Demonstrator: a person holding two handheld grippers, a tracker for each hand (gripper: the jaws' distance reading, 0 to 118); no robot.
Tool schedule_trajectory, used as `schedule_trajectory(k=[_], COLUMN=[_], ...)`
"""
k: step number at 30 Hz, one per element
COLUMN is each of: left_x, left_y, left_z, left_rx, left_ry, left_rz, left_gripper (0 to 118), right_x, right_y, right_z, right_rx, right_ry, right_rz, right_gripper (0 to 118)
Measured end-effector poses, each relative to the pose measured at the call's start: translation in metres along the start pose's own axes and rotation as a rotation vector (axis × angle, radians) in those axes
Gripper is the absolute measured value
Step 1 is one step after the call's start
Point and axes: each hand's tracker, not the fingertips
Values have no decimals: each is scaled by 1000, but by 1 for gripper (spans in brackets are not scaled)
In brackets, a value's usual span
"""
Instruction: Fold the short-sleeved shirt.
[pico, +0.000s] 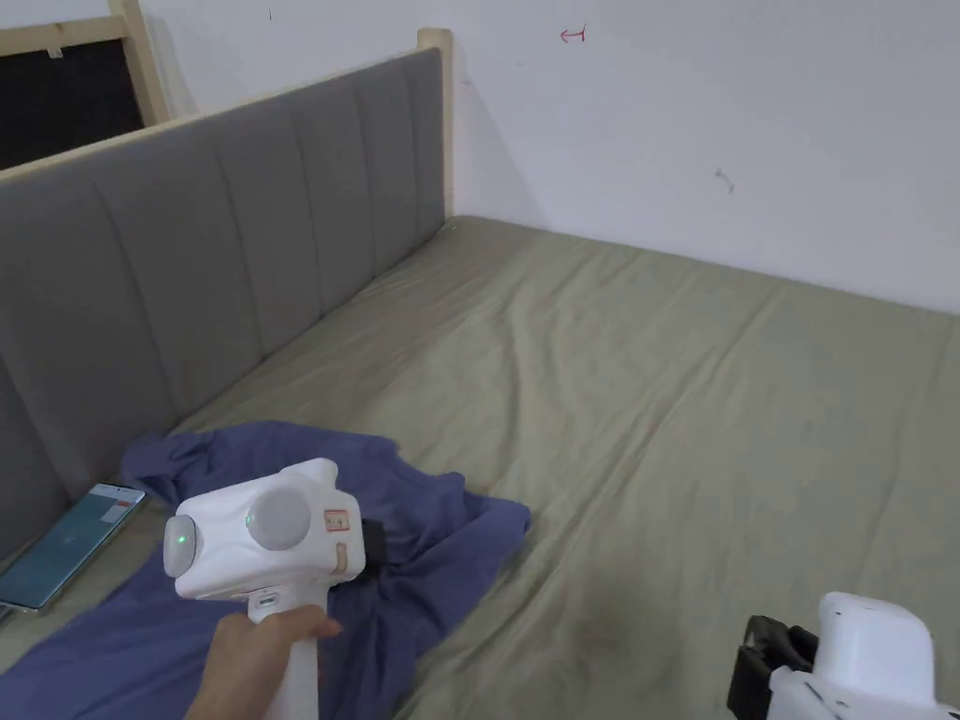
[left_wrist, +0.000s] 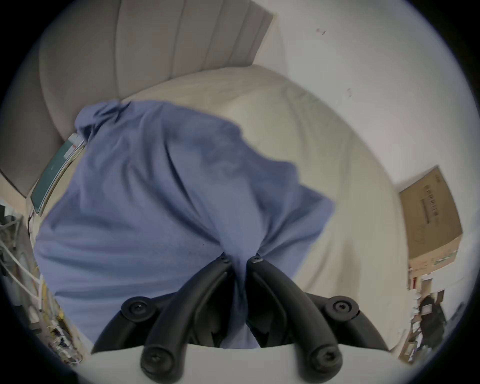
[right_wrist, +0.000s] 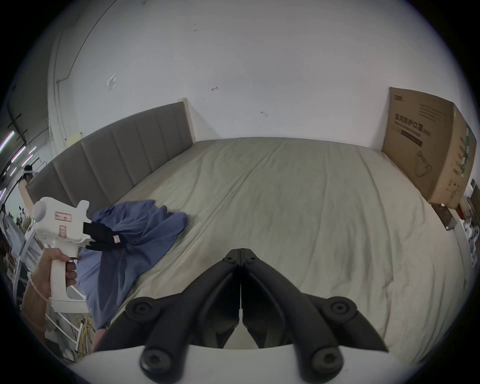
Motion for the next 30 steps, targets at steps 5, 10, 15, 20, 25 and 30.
schedule_trajectory(k=[5, 10, 15, 20, 25, 30], left_x=[92, 230, 341, 399, 404, 396], left_y=[2, -42, -125, -228, -294, -280], left_z=[17, 27, 44, 12, -38, -24], left_rx=[13, -61, -218, -376, -520, -421], left_ry=[-189, -512, -860, -767, -633, -598], left_rz=[-123, -261, -353, -561, -711, -746], left_gripper=[5, 5, 5, 5, 22, 114], right_x=[40, 93, 150, 200, 227, 226], right_y=[14, 27, 30, 13, -15, -23], right_z=[31, 78, 132, 166, 169, 154], right_rx=[75, 168, 256, 257, 194, 142], right_ry=[-82, -209, -359, -482, -503, -500], right_rz=[-67, -133, -212, -304, -372, -361], right_gripper=[0, 0, 0, 0, 0, 0])
